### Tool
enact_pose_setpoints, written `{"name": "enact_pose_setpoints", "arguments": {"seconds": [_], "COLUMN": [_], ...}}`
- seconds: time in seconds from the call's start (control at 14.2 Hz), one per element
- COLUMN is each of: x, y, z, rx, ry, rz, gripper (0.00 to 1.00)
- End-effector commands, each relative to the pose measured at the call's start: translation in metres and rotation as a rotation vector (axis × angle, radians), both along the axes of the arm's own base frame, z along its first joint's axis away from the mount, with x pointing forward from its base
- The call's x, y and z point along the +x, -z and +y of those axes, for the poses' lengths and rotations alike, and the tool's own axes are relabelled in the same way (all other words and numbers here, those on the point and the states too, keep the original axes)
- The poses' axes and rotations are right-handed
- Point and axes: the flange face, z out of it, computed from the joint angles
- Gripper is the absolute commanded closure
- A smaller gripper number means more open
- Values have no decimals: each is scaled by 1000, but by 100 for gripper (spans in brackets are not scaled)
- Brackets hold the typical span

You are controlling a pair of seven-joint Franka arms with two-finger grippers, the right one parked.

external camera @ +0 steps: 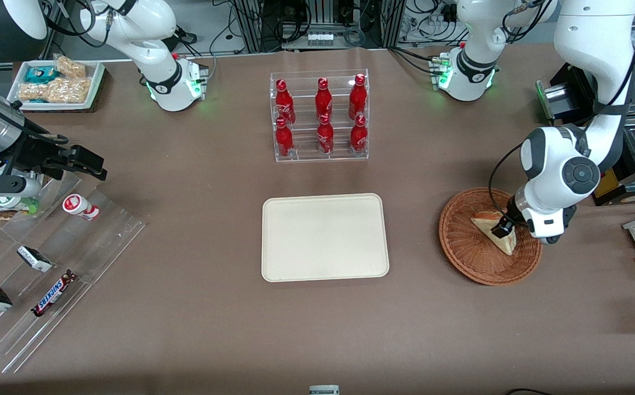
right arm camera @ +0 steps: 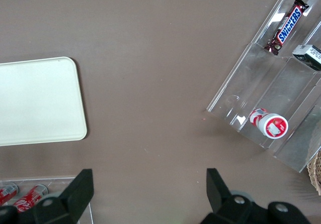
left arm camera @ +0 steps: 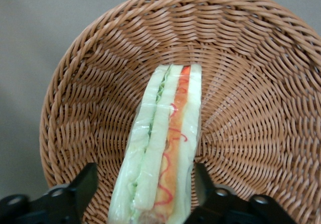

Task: Place sandwich from basket to tray
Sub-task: 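Close the left gripper on the sandwich's wrapped edge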

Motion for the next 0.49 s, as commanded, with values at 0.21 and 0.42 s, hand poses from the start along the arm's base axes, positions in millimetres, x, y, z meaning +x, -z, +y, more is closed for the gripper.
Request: {"name": "enact_pose_setpoints", "arguments": {"seconds": [0.21, 0.42], "x": [34, 59], "y": [-13, -73], "z": [-7, -49], "rx": [8, 15], "ry": [-115, -58], "rz": [-43, 29], "gripper": [94, 94]}}
